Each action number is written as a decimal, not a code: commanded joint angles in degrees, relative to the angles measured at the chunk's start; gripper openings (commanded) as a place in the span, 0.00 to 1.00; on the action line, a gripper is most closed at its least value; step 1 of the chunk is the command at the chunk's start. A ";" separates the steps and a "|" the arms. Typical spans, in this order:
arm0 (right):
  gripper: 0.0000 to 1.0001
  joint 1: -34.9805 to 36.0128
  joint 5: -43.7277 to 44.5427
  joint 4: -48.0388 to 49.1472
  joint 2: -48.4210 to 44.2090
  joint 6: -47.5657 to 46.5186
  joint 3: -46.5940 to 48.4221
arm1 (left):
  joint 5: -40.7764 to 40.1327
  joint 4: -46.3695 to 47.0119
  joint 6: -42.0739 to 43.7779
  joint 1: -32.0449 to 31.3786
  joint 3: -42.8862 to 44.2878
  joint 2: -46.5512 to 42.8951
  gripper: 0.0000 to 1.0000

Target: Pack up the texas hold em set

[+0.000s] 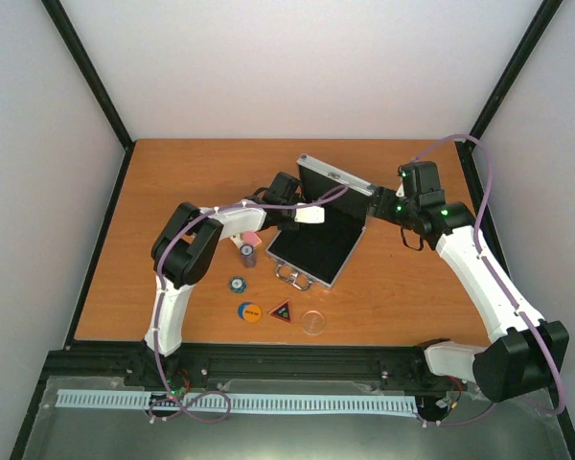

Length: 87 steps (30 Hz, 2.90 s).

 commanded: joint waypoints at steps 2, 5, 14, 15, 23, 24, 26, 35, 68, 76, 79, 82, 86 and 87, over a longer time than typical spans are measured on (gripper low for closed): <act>0.74 -0.51 -0.16 -0.20 -1.52 -0.55 0.63 | -2.14 3.00 -0.72 0.62 2.26 -0.12 0.30; 0.74 -0.50 -0.31 -0.25 -1.63 -0.69 0.30 | -2.91 3.63 -1.11 0.62 1.96 -0.36 0.32; 0.74 -0.52 -0.70 0.19 -2.36 -0.36 -0.52 | -3.68 2.84 -2.98 0.73 3.62 -1.84 0.33; 0.74 -0.52 -0.70 0.11 -2.44 -0.41 -0.50 | -3.62 2.93 -3.18 0.69 3.65 -1.91 0.35; 0.74 -0.50 -1.00 0.04 -2.65 -0.28 -0.80 | -3.87 3.71 -4.66 0.69 3.13 -2.74 0.36; 0.74 -0.47 -1.05 0.02 -2.63 -0.26 -0.80 | -4.00 3.79 -4.60 0.65 3.00 -2.77 0.36; 0.74 -0.53 -1.02 0.10 -2.71 -0.28 -0.81 | -4.11 3.91 -4.59 0.71 2.89 -2.82 0.36; 0.74 -0.52 -1.22 0.10 -2.80 -0.19 -0.92 | -3.95 4.20 -5.08 0.65 1.77 -3.24 0.38; 0.73 -0.50 -1.58 0.99 0.24 0.08 -0.50 | 0.98 -10.64 -10.27 1.06 0.82 -11.44 0.38; 0.74 -0.53 -1.78 3.57 2.89 0.03 0.06 | 1.09 -14.09 -11.82 1.06 -0.02 -14.58 0.40; 0.74 -0.56 -1.54 4.44 4.37 -0.36 0.89 | 0.96 -14.82 -12.28 1.06 -0.86 -15.82 0.39; 0.74 -0.56 -1.46 5.20 5.64 -0.63 2.05 | 0.28 -15.45 -12.28 1.06 -2.23 -17.31 0.39; 0.74 -0.59 -1.19 6.16 6.91 -0.65 3.28 | -0.30 -16.05 -12.68 1.06 -3.73 -19.19 0.39; 0.74 -0.63 -1.08 6.32 7.16 -0.77 3.52 | -0.21 -16.33 -12.97 1.06 -3.86 -19.54 0.39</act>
